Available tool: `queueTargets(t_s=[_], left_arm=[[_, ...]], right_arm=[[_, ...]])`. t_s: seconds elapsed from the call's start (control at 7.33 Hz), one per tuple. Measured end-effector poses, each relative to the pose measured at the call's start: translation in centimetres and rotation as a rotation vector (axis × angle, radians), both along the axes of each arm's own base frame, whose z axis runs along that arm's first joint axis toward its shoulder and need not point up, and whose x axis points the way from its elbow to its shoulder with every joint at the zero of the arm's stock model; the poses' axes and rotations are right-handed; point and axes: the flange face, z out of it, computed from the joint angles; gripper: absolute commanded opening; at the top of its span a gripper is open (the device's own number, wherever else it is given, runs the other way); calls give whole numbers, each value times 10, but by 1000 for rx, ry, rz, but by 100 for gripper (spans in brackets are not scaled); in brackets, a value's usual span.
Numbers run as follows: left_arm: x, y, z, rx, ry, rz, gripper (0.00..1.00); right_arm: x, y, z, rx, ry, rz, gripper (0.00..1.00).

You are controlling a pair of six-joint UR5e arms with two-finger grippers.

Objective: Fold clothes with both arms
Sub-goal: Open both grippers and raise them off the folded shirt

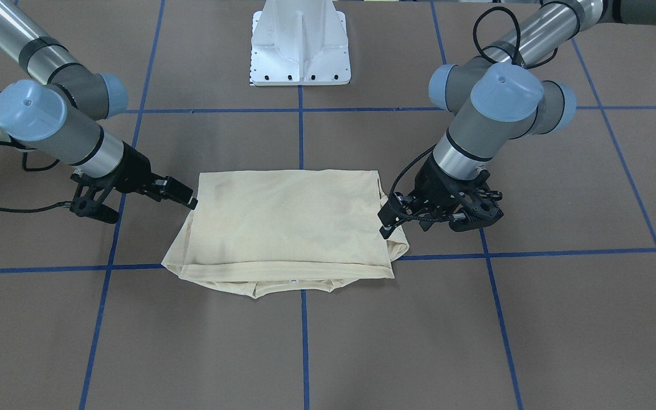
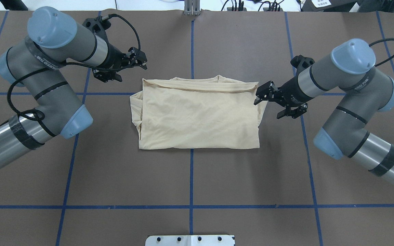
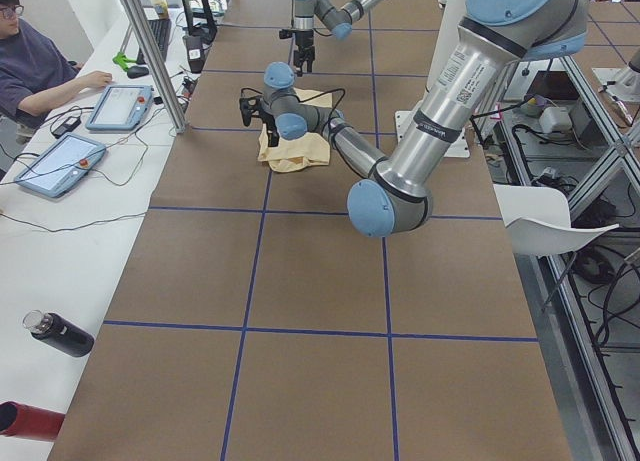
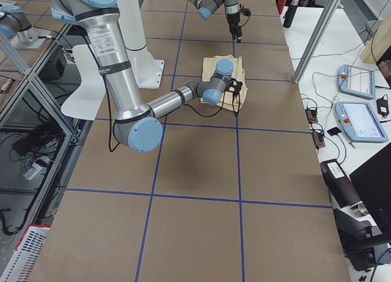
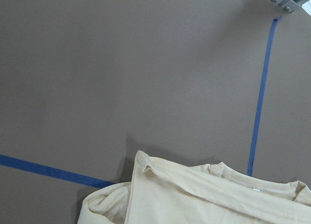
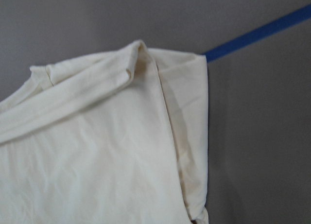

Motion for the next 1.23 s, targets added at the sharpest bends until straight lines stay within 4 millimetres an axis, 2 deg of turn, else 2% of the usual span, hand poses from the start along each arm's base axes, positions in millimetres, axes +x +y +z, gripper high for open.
queueTargets(t_s=[0.27,0.68,0.95,1.23], left_arm=[[-10,11,-9,16,16,-2,99],[-14,19,-25,12,12,1,99],[-14,19,-26,8,7,2,99],[-14,19,-27,8,6,2,99]], right_arm=[[-33,31,1,-5,24,5,100],[-47,46,10,-20,46,-14,100],[-55,55,14,-26,52,-33,98],[-58,60,17,-30,57,-45,84]])
